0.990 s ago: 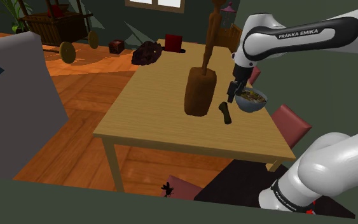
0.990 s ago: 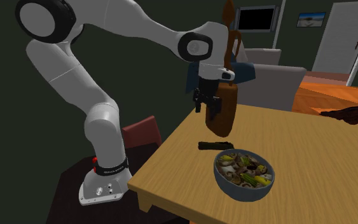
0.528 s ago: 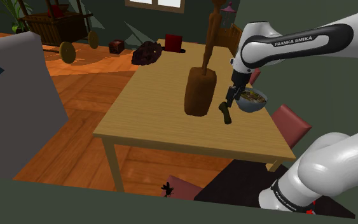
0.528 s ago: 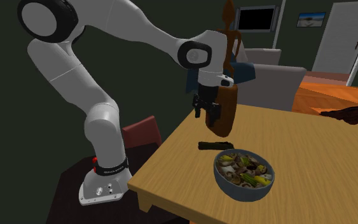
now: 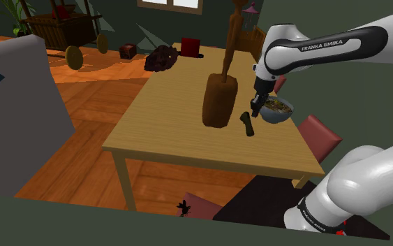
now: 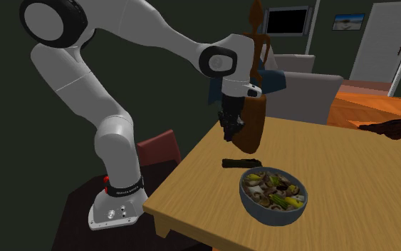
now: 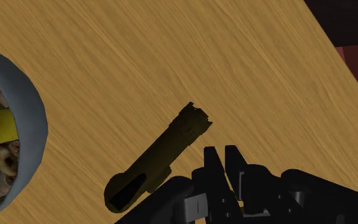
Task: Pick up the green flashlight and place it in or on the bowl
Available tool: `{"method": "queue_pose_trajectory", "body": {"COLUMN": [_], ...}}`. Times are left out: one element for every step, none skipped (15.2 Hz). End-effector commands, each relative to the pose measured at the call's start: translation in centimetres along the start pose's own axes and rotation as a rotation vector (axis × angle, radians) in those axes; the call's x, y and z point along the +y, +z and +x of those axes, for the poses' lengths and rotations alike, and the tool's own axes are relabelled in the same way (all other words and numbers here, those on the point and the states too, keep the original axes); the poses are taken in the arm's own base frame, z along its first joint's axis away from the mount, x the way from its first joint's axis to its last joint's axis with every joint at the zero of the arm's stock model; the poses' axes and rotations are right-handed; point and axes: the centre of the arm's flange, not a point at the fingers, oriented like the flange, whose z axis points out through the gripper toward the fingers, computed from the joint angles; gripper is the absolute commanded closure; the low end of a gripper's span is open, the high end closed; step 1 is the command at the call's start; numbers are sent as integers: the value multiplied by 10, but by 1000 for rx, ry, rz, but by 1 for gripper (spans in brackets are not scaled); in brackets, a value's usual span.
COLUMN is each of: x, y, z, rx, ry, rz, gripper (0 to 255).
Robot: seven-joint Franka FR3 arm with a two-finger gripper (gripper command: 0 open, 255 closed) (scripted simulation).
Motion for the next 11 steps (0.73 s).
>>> {"method": "queue_pose_trajectory", "body": {"x": [0,0,0,0,0,0,0,3,6,9,13], "y": [0,0,0,0,0,0,0,11,22,34,45], "z": [0,0,0,0,0,0,0,-5,-9,-13,-16], "rx": [0,0,0,0,0,0,0,49,99,148,198], "ry": [0,0,0,0,0,0,0,-1,-1,-2,-3], "rz": [0,0,0,0,0,0,0,-28,-56,-83,-111], "gripper": [255,255,255,255,255,255,0,0,0,0,0]}}
